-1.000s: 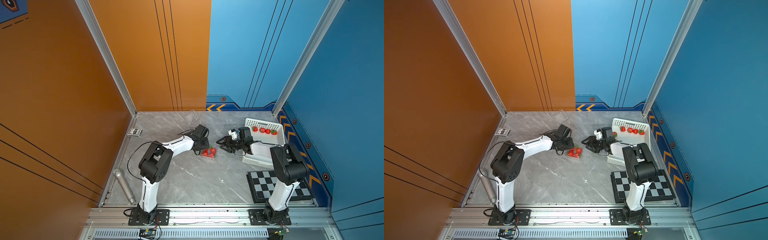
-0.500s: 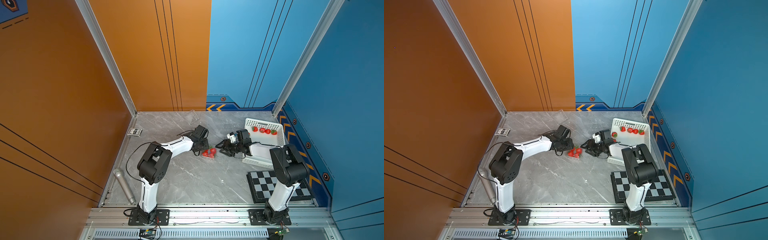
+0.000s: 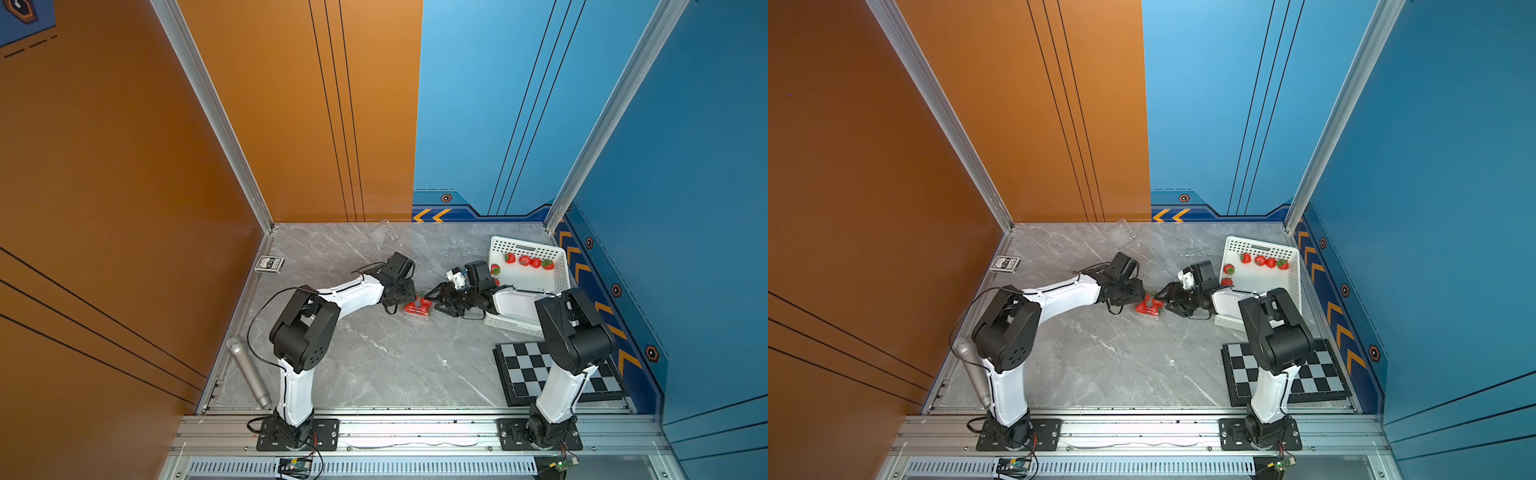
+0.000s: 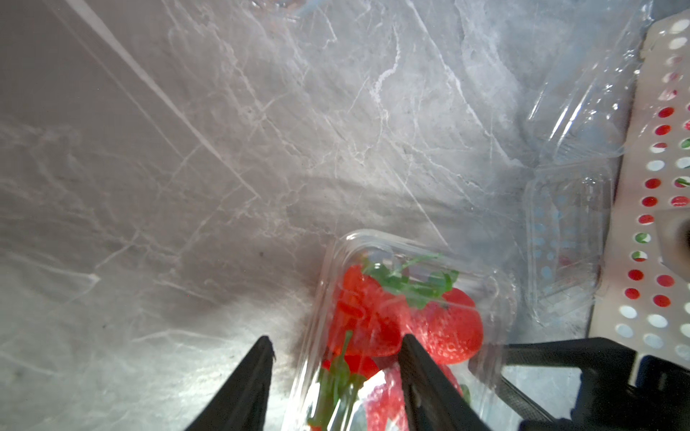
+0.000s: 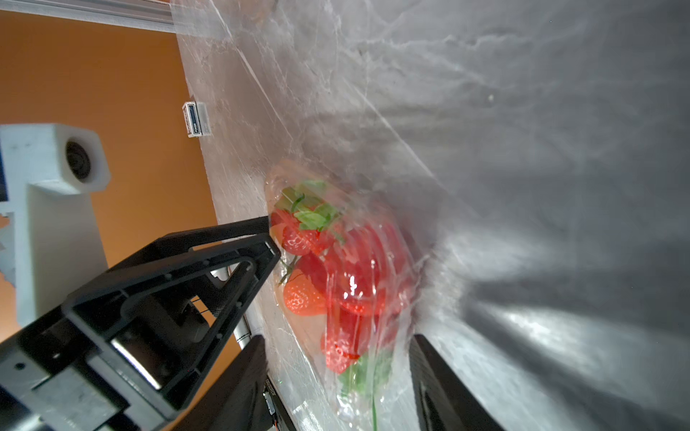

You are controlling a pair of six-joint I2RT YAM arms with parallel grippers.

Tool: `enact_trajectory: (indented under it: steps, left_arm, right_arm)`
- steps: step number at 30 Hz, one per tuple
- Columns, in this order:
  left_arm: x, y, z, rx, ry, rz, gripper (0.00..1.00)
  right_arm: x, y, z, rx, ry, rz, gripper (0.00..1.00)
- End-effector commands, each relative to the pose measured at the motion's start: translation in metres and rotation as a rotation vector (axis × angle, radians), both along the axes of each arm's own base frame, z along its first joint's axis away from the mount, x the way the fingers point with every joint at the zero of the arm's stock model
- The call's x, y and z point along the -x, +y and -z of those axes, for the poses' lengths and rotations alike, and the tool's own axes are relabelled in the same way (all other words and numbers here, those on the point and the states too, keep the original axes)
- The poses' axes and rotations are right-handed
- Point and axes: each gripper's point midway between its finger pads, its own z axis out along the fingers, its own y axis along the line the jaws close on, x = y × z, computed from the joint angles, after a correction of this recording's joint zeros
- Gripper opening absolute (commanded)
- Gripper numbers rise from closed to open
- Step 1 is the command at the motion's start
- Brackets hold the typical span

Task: Pack strawberries into containers
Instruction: Close the packing box at the center of the board.

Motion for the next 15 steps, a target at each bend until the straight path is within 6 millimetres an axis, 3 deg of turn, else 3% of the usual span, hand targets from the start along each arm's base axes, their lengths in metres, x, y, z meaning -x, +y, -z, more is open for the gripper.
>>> enact_trajectory:
  steps: [1, 7, 15]
  left_arm:
    - [0.0029, 0.009, -0.0049, -0.02, -0.007, -0.008, 0.57]
    - [0.0029, 0.011, -0.0115, -0.009, -0.028, -0.014, 0.58]
    - [0.0043, 0.0053, -0.0019, -0.001, 0.001, 0.005, 0.57]
  right_arm:
    - [0.0081, -0.0033, 0.0195, 0.058, 0.038, -0.005, 0.64]
    - [0.0091, -0.0021, 0.0216, 0.059, 0.044, -0.009, 0.64]
    - [0.0019, -0.0019, 0.0176, 0.033, 0.023, 0.013, 0.63]
